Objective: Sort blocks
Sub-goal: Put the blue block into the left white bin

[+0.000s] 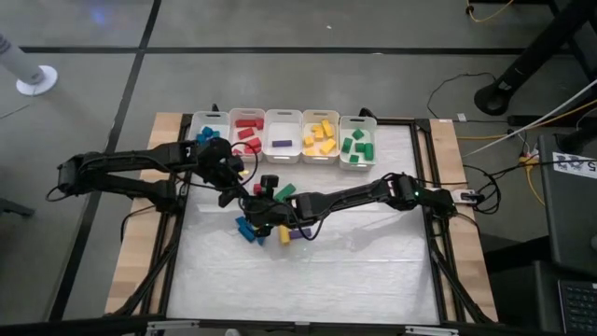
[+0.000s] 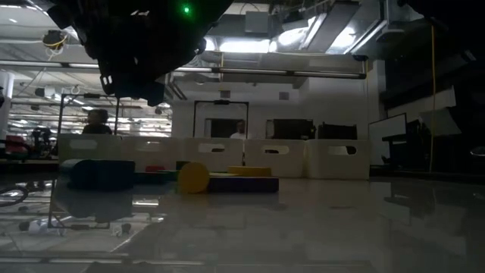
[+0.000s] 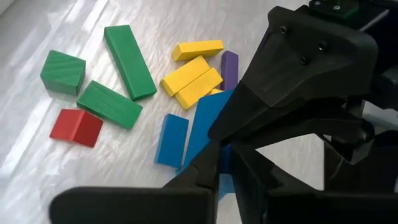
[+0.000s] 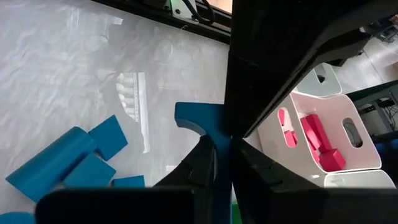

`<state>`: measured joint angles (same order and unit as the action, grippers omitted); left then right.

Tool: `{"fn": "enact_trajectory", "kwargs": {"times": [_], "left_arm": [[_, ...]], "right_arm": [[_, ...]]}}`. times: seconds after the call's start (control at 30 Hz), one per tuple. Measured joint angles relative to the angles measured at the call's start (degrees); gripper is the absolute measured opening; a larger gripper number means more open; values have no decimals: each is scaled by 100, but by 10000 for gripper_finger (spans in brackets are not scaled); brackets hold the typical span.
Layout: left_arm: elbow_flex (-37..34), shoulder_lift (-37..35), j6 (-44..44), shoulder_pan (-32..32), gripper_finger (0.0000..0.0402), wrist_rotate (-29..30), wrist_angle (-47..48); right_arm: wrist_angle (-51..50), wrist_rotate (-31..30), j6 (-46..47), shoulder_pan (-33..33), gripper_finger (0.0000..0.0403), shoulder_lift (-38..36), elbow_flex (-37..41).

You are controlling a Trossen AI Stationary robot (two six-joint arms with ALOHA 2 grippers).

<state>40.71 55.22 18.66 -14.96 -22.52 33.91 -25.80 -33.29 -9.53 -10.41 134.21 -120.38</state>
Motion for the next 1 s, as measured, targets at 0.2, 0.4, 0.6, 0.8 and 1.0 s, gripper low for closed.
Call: {"fn": "enact_trajectory", "kwargs": {"times": [0.2,0.4,0.6,0.8,1.0], "left_arm": [[-7,0,-237,0,80,95,-8],[-7,-1,-667,-4,144,259,-13],[-9,-34,-910,-12,168,296,168],[-9,-37,-695,-4,185,497,341],[2,-26,-405,8,213,1242,385]], "right_arm": [[2,-1,1,0,39,-9,0],[-38,7,1,18,28,-13,0],[-144,-44,20,118,31,-24,-2],[-168,40,19,155,30,-24,-2],[-287,-62,6,168,32,-24,-2]]}}
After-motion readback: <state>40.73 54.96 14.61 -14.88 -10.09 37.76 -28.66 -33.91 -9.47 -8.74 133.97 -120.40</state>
